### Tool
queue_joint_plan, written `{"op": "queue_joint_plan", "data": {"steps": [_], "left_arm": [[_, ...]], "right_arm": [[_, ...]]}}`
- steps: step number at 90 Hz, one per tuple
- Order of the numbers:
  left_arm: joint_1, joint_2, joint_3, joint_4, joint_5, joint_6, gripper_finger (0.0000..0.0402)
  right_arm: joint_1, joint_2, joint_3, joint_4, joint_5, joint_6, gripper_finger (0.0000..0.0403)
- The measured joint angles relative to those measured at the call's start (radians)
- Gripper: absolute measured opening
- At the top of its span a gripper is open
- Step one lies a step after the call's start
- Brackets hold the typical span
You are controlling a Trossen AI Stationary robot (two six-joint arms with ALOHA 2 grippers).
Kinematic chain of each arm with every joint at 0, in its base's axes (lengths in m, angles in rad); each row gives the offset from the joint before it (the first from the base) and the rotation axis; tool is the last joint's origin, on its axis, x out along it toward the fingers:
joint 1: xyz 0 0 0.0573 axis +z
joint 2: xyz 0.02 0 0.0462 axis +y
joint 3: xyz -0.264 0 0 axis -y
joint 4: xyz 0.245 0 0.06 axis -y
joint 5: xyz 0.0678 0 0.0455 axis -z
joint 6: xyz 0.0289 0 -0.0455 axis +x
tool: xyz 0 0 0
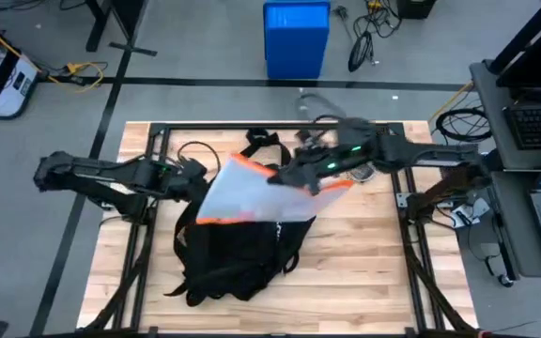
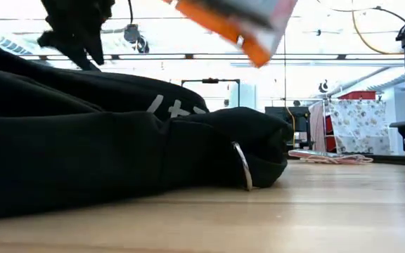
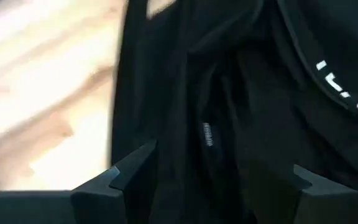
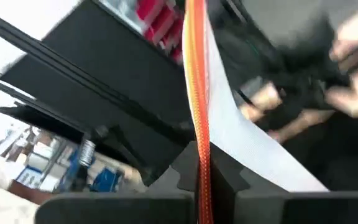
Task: Unpack backpack
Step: Put the orange zip bag into the black backpack
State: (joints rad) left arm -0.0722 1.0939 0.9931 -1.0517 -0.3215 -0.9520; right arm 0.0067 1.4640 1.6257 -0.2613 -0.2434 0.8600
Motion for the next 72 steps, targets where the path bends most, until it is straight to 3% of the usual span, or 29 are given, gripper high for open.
{"op": "queue_joint_plan", "data": {"steps": [21,35,48,58,72], "left_arm": [[0.092,0.022,-0.172,0.076,0.115,0.018,0.0200],[0.124,0.044,-0.231,0.175,0.192,0.116,0.0200],[0.139,0.079,-0.263,0.294,0.196,0.157,0.0193],[0.150,0.121,-0.265,0.327,0.187,0.184,0.0144],[0.165,0.143,-0.265,0.331,0.177,0.258,0.0020]], "right_arm": [[0.001,-0.115,0.001,-0.002,0.151,-0.081,0.0000],[-0.008,-0.125,0.002,0.002,0.171,-0.087,0.0000],[-0.008,-0.088,0.002,-0.001,0.174,-0.074,0.0000],[-0.008,-0.059,0.002,0.013,0.173,-0.070,0.0000],[-0.008,-0.014,0.002,0.077,0.168,-0.076,0.0000]]}}
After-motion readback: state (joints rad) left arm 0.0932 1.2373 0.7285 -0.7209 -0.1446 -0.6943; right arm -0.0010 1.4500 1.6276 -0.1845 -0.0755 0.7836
